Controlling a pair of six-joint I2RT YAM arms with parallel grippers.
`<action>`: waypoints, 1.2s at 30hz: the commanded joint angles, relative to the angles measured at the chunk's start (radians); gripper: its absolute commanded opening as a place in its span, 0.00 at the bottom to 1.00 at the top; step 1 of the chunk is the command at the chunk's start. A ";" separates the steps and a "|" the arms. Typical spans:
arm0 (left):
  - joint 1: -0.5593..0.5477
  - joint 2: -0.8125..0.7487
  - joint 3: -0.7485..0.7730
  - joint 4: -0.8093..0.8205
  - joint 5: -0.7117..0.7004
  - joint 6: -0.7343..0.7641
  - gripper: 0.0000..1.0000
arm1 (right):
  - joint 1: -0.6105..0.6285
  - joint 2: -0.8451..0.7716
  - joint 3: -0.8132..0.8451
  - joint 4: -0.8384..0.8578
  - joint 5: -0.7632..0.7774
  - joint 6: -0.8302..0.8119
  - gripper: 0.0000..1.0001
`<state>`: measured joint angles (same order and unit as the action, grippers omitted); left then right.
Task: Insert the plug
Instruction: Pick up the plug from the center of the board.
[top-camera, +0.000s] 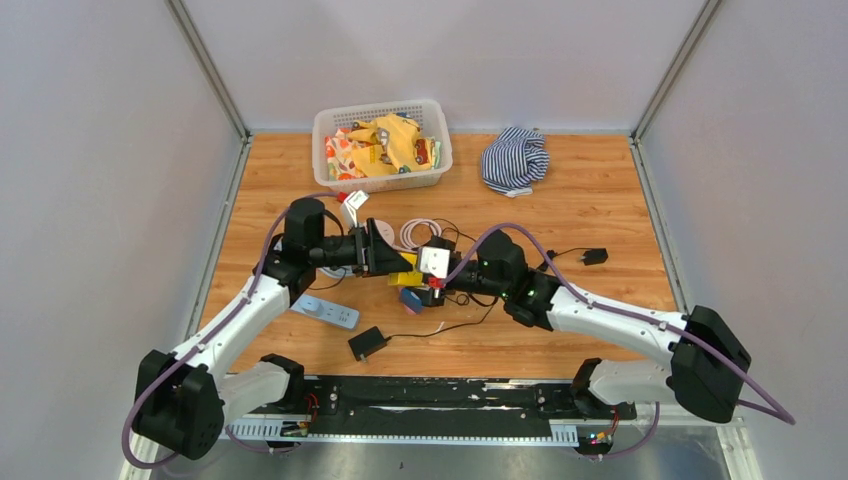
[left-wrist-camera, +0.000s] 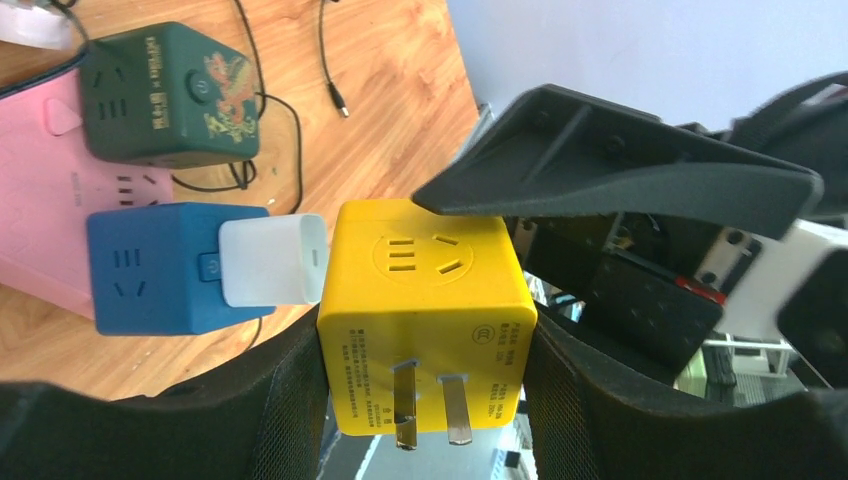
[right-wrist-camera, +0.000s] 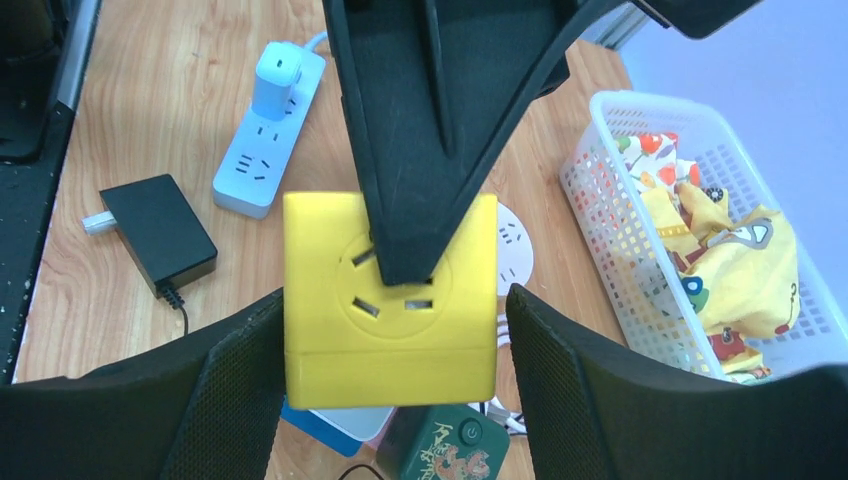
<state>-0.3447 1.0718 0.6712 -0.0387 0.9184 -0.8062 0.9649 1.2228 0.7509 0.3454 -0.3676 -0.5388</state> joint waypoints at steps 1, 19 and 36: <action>-0.007 -0.050 0.059 0.011 0.083 -0.052 0.00 | -0.053 -0.029 -0.077 0.234 -0.148 0.068 0.76; -0.007 -0.092 0.126 0.016 0.130 -0.145 0.00 | -0.176 0.130 -0.220 0.955 -0.380 0.337 0.62; -0.007 -0.119 0.142 0.023 0.108 -0.199 0.00 | -0.197 0.190 -0.243 1.210 -0.401 0.457 0.64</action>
<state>-0.3447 0.9707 0.7876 -0.0223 0.9901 -0.9783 0.7849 1.4242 0.5163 1.4467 -0.7677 -0.0956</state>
